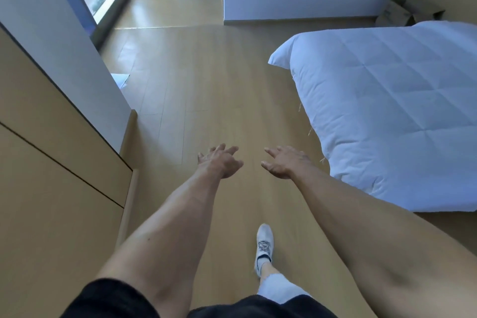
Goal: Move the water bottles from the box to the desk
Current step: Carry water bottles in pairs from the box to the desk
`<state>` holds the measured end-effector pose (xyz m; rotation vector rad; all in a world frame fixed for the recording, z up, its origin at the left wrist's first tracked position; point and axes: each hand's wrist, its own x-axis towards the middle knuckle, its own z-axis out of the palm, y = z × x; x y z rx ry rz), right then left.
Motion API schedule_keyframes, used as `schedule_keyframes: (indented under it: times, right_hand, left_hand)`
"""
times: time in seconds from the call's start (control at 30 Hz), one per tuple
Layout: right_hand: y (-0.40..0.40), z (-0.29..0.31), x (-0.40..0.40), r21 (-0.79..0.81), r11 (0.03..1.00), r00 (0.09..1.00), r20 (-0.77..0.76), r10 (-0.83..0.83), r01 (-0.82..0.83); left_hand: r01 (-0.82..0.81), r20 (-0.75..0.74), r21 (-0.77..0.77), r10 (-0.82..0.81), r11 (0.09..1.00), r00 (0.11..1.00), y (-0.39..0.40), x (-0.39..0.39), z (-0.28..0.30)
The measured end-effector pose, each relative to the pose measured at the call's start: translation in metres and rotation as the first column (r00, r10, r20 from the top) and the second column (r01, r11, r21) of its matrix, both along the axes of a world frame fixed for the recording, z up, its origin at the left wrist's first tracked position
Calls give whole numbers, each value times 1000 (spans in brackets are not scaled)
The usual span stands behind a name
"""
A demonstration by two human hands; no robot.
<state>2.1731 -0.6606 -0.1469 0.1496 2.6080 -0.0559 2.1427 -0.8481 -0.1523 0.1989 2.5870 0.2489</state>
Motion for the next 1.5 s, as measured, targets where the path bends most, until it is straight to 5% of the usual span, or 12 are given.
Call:
schedule_keyframes:
  times: [0.67,1.5]
  right_hand:
    - [56,-8,-374,-76,995,997,49,68,-64]
    - [80,-6,-822,-34,982,981,55,-185,187]
  left_hand:
    - [-101,-5,-47,101,994,995,65,-348,4]
    - [137,9,42,-138,990,990,98,-851,-8]
